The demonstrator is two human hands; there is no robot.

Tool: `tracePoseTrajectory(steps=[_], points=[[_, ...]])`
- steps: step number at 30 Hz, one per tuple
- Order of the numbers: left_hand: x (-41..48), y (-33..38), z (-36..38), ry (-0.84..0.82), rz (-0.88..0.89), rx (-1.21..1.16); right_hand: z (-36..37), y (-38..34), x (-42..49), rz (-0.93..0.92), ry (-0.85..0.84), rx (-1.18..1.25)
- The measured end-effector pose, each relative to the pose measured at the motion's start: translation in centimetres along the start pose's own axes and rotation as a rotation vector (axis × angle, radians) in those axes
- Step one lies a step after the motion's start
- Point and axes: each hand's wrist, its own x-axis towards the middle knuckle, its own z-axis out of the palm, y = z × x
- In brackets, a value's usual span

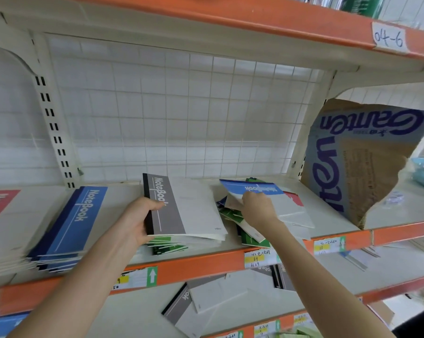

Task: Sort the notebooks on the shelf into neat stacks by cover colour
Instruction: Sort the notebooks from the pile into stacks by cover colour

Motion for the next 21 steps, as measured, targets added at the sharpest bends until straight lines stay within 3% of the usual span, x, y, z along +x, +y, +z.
tracePoseTrajectory(steps=[2,5,7,9,11,13,15,17,21], points=[[0.2,0.0,0.3,-0.016,0.006,-0.037,0.4,0.5,-0.7,-0.106,0.103,0.100],[0.5,0.0,0.7,-0.044,-0.006,-0.079,1.0,0.6,-2.7,-0.491,0.248,0.397],[0.5,0.0,0.9,-0.061,-0.012,-0.051,1.2,0.3,-4.1,-0.706,0.186,0.493],[0.3,-0.1,0.9,-0.044,-0.006,0.000,1.0,0.2,-4.8,-0.803,0.082,0.605],[0.3,-0.1,0.5,-0.039,-0.005,0.032,0.3,0.6,-5.0,-0.728,-0.056,0.769],[0.3,-0.1,0.1,-0.030,-0.007,0.030,0.1,1.1,-3.9,-0.545,-0.084,0.820],[0.2,-0.1,-0.1,-0.012,-0.003,0.025,0.7,1.6,-1.8,-0.276,0.015,0.603],[0.1,-0.2,-0.3,-0.002,0.024,0.006,1.3,1.3,0.1,-0.025,0.002,0.376],[-0.5,-0.3,-0.4,0.017,0.065,-0.017,2.3,-0.8,2.2,0.157,-0.107,0.181]])
